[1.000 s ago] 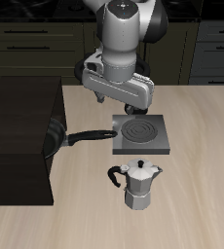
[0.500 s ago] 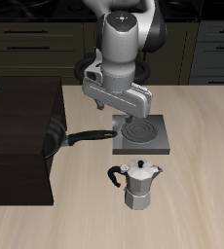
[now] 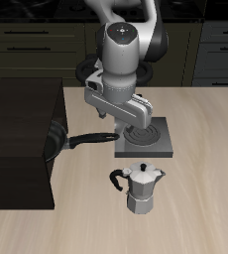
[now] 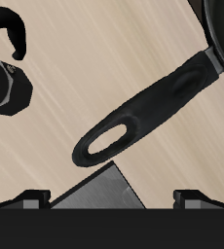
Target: Place the frypan on top of the shelf
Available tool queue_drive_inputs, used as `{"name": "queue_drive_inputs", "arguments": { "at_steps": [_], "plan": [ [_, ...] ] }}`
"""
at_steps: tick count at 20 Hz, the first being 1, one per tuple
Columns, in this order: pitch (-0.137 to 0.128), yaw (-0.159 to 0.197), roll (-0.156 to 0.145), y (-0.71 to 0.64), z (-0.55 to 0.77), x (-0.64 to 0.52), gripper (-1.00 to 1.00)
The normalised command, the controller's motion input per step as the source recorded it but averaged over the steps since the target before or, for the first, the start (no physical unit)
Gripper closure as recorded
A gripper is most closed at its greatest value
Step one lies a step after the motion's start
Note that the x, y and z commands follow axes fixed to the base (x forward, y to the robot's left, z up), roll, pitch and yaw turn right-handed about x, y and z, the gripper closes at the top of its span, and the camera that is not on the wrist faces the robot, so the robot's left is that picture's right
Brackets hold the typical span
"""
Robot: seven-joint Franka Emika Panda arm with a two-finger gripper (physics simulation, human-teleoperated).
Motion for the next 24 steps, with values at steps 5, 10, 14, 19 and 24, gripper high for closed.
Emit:
{"name": "queue_drive_inputs", "arguments": {
  "at_steps": [5, 10, 14, 19, 24],
  "plan": [
    [0.014, -0.049, 0.026, 0.06, -0.18, 0.03, -1.0],
    [0.019, -0.025, 0.008, 0.04, -0.13, 0.04, -1.0],
    [0.024, -0.012, 0.017, 0.05, -0.13, 0.08, -1.0],
    [0.01, -0.019, 0.018, 0.06, -0.06, 0.02, -1.0],
    [0.019, -0.03, 0.015, 0.07, -0.1, 0.02, -1.0]
  ]
}}
